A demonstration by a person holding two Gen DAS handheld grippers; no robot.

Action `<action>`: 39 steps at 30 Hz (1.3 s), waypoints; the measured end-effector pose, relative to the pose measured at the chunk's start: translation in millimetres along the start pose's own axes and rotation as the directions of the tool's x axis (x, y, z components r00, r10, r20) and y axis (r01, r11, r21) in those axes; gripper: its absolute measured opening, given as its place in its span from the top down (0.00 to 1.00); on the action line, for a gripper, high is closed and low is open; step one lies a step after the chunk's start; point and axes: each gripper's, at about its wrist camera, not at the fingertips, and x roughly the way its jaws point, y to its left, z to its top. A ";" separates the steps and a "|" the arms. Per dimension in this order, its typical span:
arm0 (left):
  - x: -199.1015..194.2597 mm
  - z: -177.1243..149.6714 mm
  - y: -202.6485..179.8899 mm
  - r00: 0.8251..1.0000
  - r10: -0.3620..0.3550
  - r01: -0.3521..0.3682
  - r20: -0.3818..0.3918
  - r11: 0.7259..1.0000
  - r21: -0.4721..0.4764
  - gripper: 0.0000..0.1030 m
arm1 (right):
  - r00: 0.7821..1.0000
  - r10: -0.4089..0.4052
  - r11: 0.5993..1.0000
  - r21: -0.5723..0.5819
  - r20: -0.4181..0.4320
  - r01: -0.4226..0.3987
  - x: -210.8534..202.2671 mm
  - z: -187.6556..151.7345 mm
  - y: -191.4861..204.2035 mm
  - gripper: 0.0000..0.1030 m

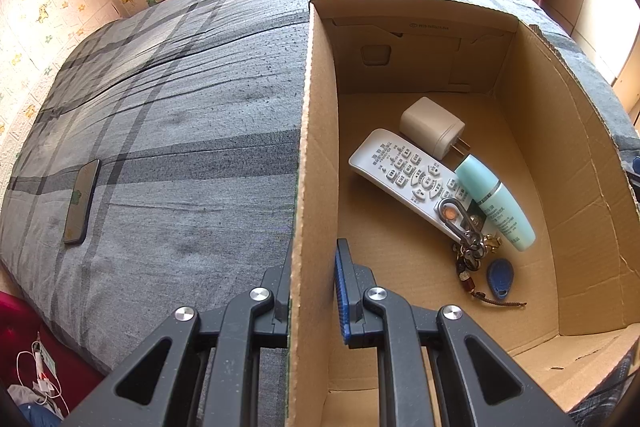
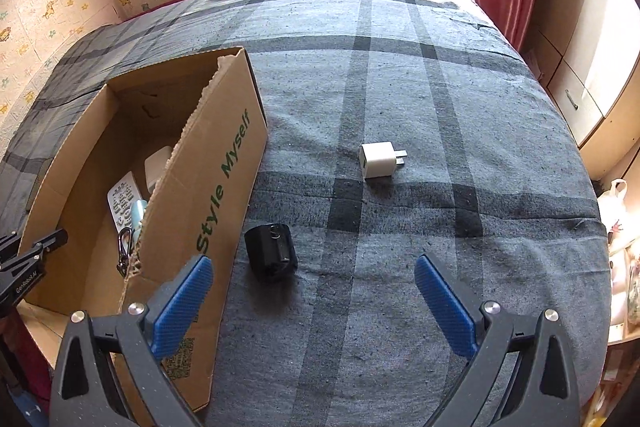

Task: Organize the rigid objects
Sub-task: 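Close the right tool on the black cup, then carry the black cup with the right tool into the box and lower it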

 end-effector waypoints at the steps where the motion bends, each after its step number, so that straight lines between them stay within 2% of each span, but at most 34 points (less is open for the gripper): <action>1: 0.0 0.0 0.1 1.000 -0.001 0.001 0.000 1.000 -0.001 0.84 | 1.000 0.005 1.000 -0.001 -0.005 -0.005 3.3 -1.7 -0.5 0.00; 4: -0.6 0.0 0.3 1.000 0.000 0.000 -0.001 1.000 0.001 0.84 | 0.999 0.034 0.999 -0.008 -0.017 -0.034 11.3 -3.6 -1.1 0.00; 13: -0.3 0.5 0.7 1.000 0.002 -0.002 -0.002 1.000 -0.001 0.84 | 0.998 0.054 0.994 -0.090 -0.045 -0.058 31.3 1.3 1.0 0.01; 21: 0.4 0.6 0.7 1.000 0.001 -0.001 -0.004 1.000 -0.002 0.84 | 0.993 0.069 0.988 -0.132 -0.094 -0.081 55.2 4.3 6.7 0.21; 23: 0.8 0.6 0.7 1.000 0.002 -0.002 -0.004 1.000 -0.004 0.84 | 0.991 0.084 0.986 -0.136 -0.105 -0.098 61.1 5.5 8.3 0.30; 27: 0.7 0.5 0.5 1.000 0.003 -0.003 -0.003 1.000 -0.004 0.84 | 0.984 0.116 0.984 -0.121 -0.135 -0.132 73.8 8.3 8.1 0.36; 30: 0.5 0.2 0.3 1.000 0.003 -0.003 -0.003 1.000 -0.003 0.84 | 0.981 0.122 0.980 -0.136 -0.150 -0.142 80.9 7.1 12.2 0.53; 31: 0.4 0.2 0.4 1.000 0.002 -0.002 -0.004 1.000 -0.003 0.84 | 0.982 0.124 0.978 -0.147 -0.142 -0.145 80.3 6.5 15.0 0.61; 39: 0.3 -0.1 0.9 1.000 0.001 -0.001 -0.003 1.000 -0.003 0.84 | 0.989 0.102 0.982 -0.146 -0.109 -0.117 72.7 1.1 19.5 0.61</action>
